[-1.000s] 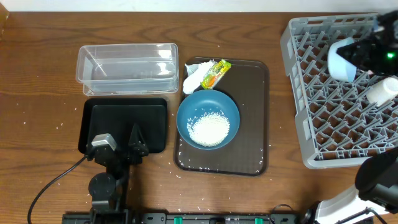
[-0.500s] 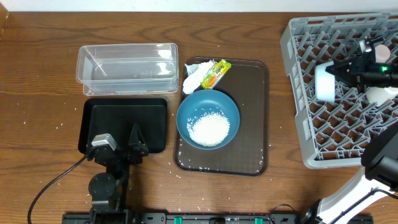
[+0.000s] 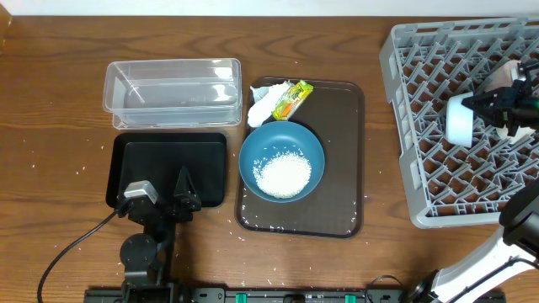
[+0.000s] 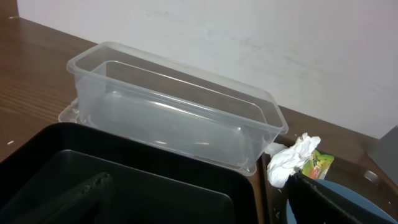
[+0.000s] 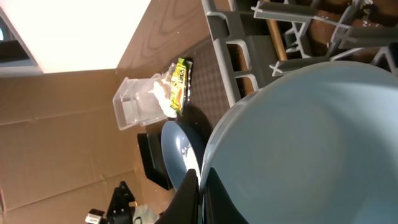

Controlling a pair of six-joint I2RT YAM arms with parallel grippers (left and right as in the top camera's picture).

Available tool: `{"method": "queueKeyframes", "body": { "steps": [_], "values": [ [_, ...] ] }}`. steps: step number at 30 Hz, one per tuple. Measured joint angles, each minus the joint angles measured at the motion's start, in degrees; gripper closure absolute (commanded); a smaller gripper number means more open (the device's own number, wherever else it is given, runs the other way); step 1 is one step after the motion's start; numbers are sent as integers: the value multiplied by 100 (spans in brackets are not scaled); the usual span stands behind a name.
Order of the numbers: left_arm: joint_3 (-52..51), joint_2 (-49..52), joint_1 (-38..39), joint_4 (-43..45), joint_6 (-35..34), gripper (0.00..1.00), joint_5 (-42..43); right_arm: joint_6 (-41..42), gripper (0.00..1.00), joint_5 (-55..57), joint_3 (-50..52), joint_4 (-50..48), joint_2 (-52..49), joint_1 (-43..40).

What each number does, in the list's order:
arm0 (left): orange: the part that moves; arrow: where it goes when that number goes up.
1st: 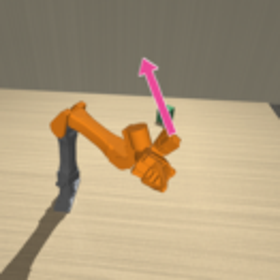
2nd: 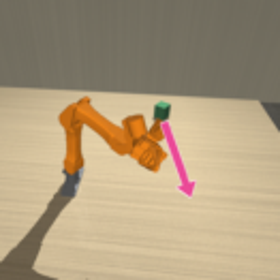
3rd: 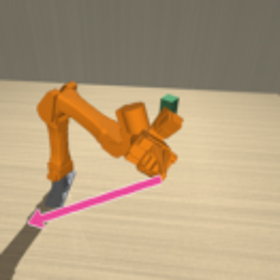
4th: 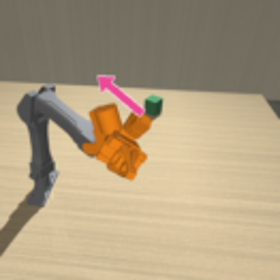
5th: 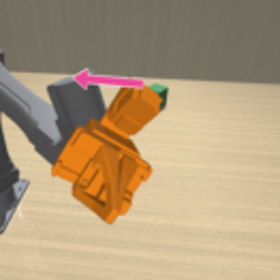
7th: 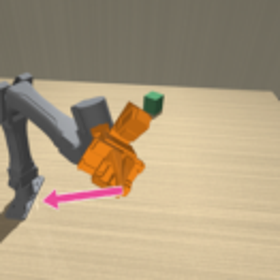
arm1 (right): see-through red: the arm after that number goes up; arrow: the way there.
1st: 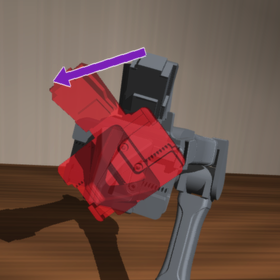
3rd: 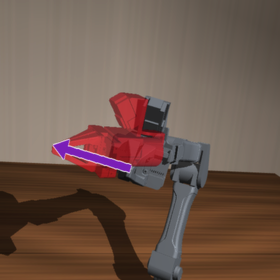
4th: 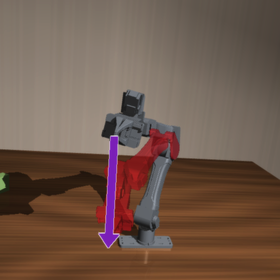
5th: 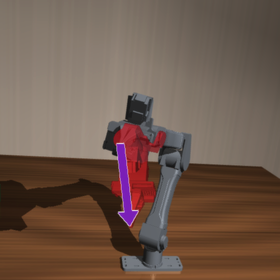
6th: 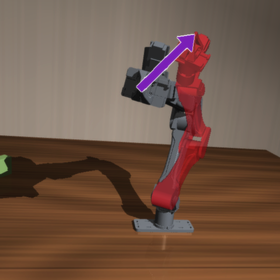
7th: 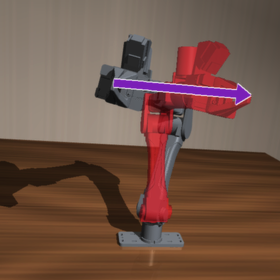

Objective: Sort waste into correct bins and load items into the dishwasher rack
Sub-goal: 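Carry the light-blue cup right and lower it into the rack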

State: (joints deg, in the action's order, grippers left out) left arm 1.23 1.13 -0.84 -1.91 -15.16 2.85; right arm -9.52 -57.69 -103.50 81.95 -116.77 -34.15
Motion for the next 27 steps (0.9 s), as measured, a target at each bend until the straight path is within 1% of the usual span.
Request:
{"method": "queueKeyframes", "body": {
  "steps": [7,12,16,20,25,27],
  "values": [
    [0,0,0,0,2,9,0,-192,99,-710,0,234,0,22],
    [0,0,0,0,2,9,0,-317,99,-682,15,210,0,105],
    [0,0,0,0,2,9,0,-354,99,-605,271,-129,0,192],
    [0,0,0,0,2,9,0,-249,99,-881,527,-535,4,173],
    [0,0,0,0,2,9,0,13,99,-942,564,-688,4,31],
    [0,0,0,0,2,9,0,66,96,-927,564,-708,4,-70]
  ]
}}
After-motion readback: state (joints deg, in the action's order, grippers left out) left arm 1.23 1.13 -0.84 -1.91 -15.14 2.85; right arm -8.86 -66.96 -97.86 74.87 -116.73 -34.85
